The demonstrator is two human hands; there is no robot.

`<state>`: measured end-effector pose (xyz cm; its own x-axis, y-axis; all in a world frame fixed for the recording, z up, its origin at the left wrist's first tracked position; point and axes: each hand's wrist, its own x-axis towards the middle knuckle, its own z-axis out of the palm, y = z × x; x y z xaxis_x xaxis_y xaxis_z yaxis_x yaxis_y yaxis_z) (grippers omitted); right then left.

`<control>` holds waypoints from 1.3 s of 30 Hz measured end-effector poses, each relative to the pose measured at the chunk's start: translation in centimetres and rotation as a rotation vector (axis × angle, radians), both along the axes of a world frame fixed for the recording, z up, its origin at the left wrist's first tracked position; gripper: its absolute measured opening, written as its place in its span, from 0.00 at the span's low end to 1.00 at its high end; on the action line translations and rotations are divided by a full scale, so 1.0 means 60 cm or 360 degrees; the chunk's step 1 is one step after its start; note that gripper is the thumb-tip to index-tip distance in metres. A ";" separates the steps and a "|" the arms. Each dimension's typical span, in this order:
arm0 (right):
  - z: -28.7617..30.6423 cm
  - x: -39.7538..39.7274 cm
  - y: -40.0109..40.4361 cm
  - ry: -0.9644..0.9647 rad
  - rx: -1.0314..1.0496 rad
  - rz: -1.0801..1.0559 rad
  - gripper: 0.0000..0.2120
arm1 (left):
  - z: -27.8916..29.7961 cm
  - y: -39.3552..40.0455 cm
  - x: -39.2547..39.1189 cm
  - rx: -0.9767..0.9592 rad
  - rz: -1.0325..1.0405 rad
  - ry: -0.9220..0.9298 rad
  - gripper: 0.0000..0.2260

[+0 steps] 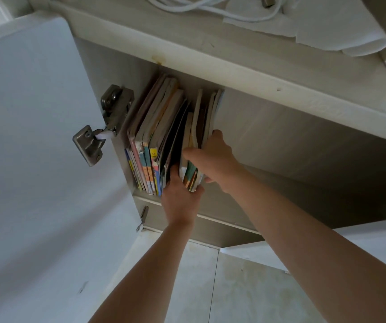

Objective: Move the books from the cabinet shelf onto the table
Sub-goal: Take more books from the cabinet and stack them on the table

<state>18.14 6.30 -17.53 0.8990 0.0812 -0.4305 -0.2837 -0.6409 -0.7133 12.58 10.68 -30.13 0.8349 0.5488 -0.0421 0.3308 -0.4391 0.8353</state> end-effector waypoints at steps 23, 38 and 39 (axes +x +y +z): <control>0.012 -0.149 -0.077 0.0276 0.0308 0.0244 0.23 | -0.018 0.013 -0.159 -0.0179 -0.0087 -0.0127 0.27; -0.119 0.059 -0.093 0.0234 -0.0293 0.0754 0.33 | -0.054 0.113 -0.171 -0.0827 -0.0080 -0.0069 0.23; -0.123 0.062 -0.092 0.0266 -0.0340 0.0787 0.30 | -0.054 0.116 -0.172 -0.0837 -0.0088 -0.0052 0.24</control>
<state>21.88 0.79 -24.94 0.6942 0.3708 -0.6169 -0.0107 -0.8517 -0.5240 2.26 17.64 -33.34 0.8674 0.4158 -0.2734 0.2891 0.0261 0.9569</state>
